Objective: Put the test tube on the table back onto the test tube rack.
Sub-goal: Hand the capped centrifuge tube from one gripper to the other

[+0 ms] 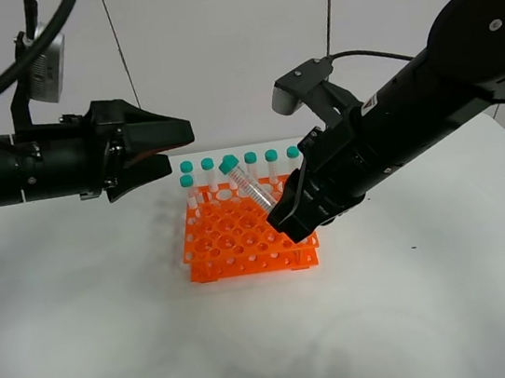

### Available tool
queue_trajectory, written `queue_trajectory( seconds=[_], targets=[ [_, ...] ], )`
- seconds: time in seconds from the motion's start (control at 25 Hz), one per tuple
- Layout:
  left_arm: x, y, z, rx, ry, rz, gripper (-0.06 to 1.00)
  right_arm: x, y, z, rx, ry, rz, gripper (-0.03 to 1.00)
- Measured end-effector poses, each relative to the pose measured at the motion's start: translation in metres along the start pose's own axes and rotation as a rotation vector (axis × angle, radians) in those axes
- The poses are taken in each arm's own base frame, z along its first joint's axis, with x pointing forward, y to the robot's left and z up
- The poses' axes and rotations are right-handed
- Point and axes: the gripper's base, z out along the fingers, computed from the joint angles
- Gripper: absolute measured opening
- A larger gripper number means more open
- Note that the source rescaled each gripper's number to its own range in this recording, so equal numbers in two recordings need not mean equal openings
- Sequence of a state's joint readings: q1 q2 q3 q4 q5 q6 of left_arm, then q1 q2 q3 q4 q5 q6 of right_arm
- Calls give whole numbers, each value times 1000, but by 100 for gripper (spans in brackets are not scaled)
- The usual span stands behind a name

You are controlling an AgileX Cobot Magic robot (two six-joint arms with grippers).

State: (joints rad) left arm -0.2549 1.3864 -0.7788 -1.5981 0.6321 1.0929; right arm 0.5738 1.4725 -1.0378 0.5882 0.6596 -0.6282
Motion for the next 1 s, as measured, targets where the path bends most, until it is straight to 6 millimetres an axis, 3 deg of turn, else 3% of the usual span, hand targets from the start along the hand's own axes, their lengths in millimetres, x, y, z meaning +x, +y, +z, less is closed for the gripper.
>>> queue_trajectory(
  seconds=[0.4, 0.64, 1.0],
  targets=[
    [18, -3, 32, 52, 68, -34, 97, -2, -1, 0, 13, -26, 6, 2],
    [16, -7, 45, 69, 86, -12, 97, -2, -1, 0, 12, -27, 7, 2],
    [16, -11, 47, 98, 97, -5, 97, -2, -2, 4, 11, -16, 30, 2]
  ],
)
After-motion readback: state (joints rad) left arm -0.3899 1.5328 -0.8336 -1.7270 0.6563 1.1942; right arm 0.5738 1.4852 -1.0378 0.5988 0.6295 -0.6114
